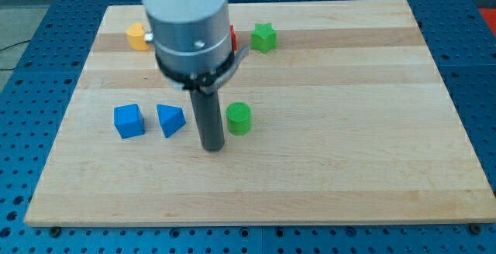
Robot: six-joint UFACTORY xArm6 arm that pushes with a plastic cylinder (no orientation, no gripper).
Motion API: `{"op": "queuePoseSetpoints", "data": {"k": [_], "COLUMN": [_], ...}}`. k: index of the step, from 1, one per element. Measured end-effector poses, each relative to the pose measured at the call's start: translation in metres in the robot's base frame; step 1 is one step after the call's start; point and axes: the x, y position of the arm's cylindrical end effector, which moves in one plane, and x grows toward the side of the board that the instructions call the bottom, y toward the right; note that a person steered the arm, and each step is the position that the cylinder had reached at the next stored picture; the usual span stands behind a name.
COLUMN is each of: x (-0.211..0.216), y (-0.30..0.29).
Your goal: Move the yellow heart diagonally top left to the blue cube
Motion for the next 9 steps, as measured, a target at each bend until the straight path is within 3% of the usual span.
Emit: {"op": "queuePoseSetpoints", "data": {"k": [1, 2, 3, 4, 5, 6, 7, 8, 9], "x": [-0.023, -0.054, -0.022, -0.026, -0.106, -0.227, -0.277, -0.285, -0.212], "y": [0.098, 0.023, 0.045, 0.084, 0.185, 0.228, 0.113, 0.072, 0.101]}}
